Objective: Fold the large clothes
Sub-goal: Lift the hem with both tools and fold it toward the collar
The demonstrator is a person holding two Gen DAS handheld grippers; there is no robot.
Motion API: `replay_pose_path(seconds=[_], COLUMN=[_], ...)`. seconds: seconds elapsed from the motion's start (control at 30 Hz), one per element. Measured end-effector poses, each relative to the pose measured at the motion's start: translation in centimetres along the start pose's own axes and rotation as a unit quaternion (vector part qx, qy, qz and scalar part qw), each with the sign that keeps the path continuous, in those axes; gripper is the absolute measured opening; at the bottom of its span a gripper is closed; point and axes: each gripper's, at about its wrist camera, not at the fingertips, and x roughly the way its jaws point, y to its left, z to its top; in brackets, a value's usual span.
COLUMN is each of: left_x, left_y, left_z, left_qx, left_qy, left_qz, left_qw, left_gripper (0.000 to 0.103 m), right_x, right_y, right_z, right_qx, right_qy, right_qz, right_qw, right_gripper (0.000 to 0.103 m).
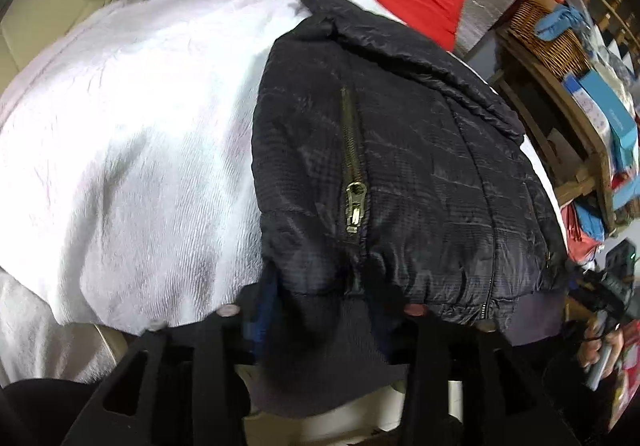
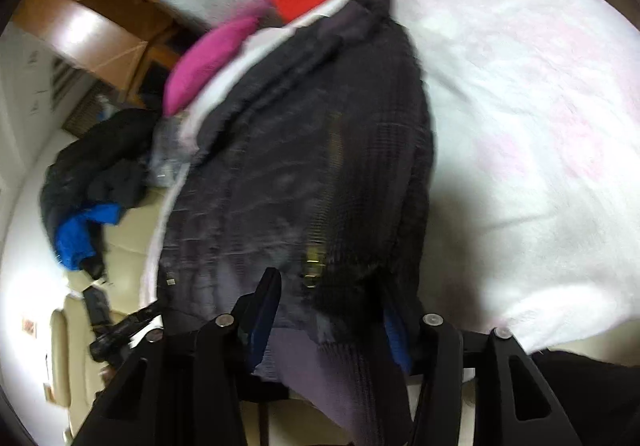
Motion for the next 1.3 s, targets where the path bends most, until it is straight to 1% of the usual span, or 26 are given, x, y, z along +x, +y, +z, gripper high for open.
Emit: replay_pose_path(seconds=[0.07, 0.1, 0.17, 0.27, 0.3, 0.33, 0.37, 0.4, 0.43, 0.47, 0.57, 0.6, 0.67, 0.7, 0.73, 0.77, 0.8, 0.87, 0.93, 1.0, 1.07, 1.1, 1.13, 1.17, 1.23, 1.3], left_x=[0.4, 0.7, 1.2, 1.6, 1.6, 1.5, 1.5, 1.2, 1.0, 0.8, 0.5, 0.6, 0.8, 1.0, 1.2, 1.5, 1.8, 2.4, 2.3, 2.2, 1.9, 1.8, 1.7, 1.3, 0.8, 0.6], left_y=[0.2, 0.2, 0.3, -0.6, -1.0, -1.2, -1.4, -1.3, -1.1, -0.9, -0.4, -0.3, -0.1, -0.2, -0.3, -0.5, -0.6, -0.9, -1.2, -1.2, -1.1, -1.0, -0.9, -0.8, -1.0, -1.3], left_z=[0.1, 0.1, -0.2, -0.4, -0.5, -0.6, -0.4, -0.4, -0.4, -0.4, -0.3, -0.4, -0.5, -0.5, -0.6, -0.6, -0.7, -0.8, -0.9, -1.0, -1.2, -1.2, -1.2, -1.3, -1.3, -1.3], left_qx=[-0.007, -0.011, -0.013, 0.012, 0.021, 0.027, 0.03, 0.031, 0.029, 0.026, 0.017, 0.017, 0.014, 0.014, 0.016, 0.019, 0.025, 0.031, 0.037, 0.04, 0.036, 0.034, 0.031, 0.031, 0.04, 0.05], left_qy=[0.009, 0.015, 0.023, 0.022, 0.02, 0.015, 0.012, 0.009, 0.004, 0.002, 0.0, 0.003, 0.012, 0.014, 0.019, 0.024, 0.029, 0.037, 0.034, 0.034, 0.03, 0.028, 0.025, 0.022, 0.012, 0.01], left_qz=[0.005, 0.007, 0.004, 0.013, 0.014, 0.015, 0.016, 0.015, 0.009, 0.004, -0.009, -0.008, -0.009, -0.014, -0.017, -0.015, -0.008, -0.006, -0.013, -0.026, -0.034, -0.038, -0.045, -0.053, -0.062, -0.057], left_qw=[0.9999, 0.9998, 0.9996, 0.9996, 0.9995, 0.9994, 0.9994, 0.9994, 0.9995, 0.9996, 0.9998, 0.9998, 0.9998, 0.9997, 0.9996, 0.9994, 0.9993, 0.9988, 0.9986, 0.9983, 0.9983, 0.9983, 0.9982, 0.9979, 0.9972, 0.9971], left_gripper=[0.064, 0.065, 0.065, 0.064, 0.062, 0.051, 0.041, 0.037, 0.029, 0.028, 0.028, 0.031, 0.055, 0.06, 0.066, 0.066, 0.066, 0.066, 0.065, 0.065, 0.046, 0.041, 0.036, 0.032, 0.03, 0.03], right_x=[-0.2, -0.3, -0.5, 0.9, 1.5, 1.6, 1.4, 1.1, 0.8, 0.4, 0.2, 0.6, 1.4, 1.4, 1.3, 1.1, 1.1, 0.9, 1.1, 1.9, 2.4, 2.7, 3.0, 2.9, 2.6, 2.6], right_y=[-1.0, -1.2, -1.7, -1.4, -0.9, -0.4, 0.4, 0.8, 1.3, 1.6, 1.4, 1.0, -0.3, -1.0, -1.4, -1.8, -2.1, -3.1, -3.5, -3.2, -2.3, -1.7, -1.0, 0.1, 1.5, 1.2], right_z=[-0.1, -0.2, -0.1, -0.3, -0.3, -0.4, -0.5, -0.5, -0.5, -0.5, -0.2, -0.2, -0.2, -0.1, -0.1, 0.0, -0.1, -0.1, -0.3, -0.6, -0.9, -1.2, -1.5, -1.9, -2.2, -2.1], right_qx=[0.015, 0.017, 0.026, 0.026, 0.013, -0.003, -0.025, -0.033, -0.038, -0.044, -0.042, -0.035, -0.006, 0.011, 0.019, 0.027, 0.032, 0.046, 0.059, 0.05, 0.023, 0.006, -0.007, -0.038, -0.08, -0.063], right_qy=[-0.002, -0.003, -0.008, 0.02, 0.023, 0.02, 0.018, 0.013, 0.009, 0.006, 0.0, 0.007, 0.024, 0.025, 0.024, 0.024, 0.024, 0.019, 0.023, 0.045, 0.054, 0.064, 0.069, 0.065, 0.052, 0.051], right_qz=[-0.015, -0.019, -0.026, -0.016, -0.025, -0.032, -0.023, -0.005, 0.014, 0.027, 0.035, 0.028, 0.016, 0.013, 0.013, 0.013, 0.01, 0.001, 0.012, 0.032, 0.028, 0.031, 0.033, 0.023, 0.01, 0.02], right_qw=[1.0, 1.0, 0.999, 0.999, 0.999, 0.999, 0.999, 0.999, 0.999, 0.999, 0.998, 0.999, 1.0, 1.0, 0.999, 0.999, 0.999, 0.999, 0.998, 0.997, 0.998, 0.997, 0.997, 0.997, 0.995, 0.997], right_gripper=[0.055, 0.056, 0.067, 0.068, 0.068, 0.068, 0.066, 0.062, 0.051, 0.041, 0.04, 0.04, 0.042, 0.044, 0.052, 0.062, 0.063, 0.063, 0.063, 0.063, 0.063, 0.061, 0.054, 0.042, 0.038, 0.038])
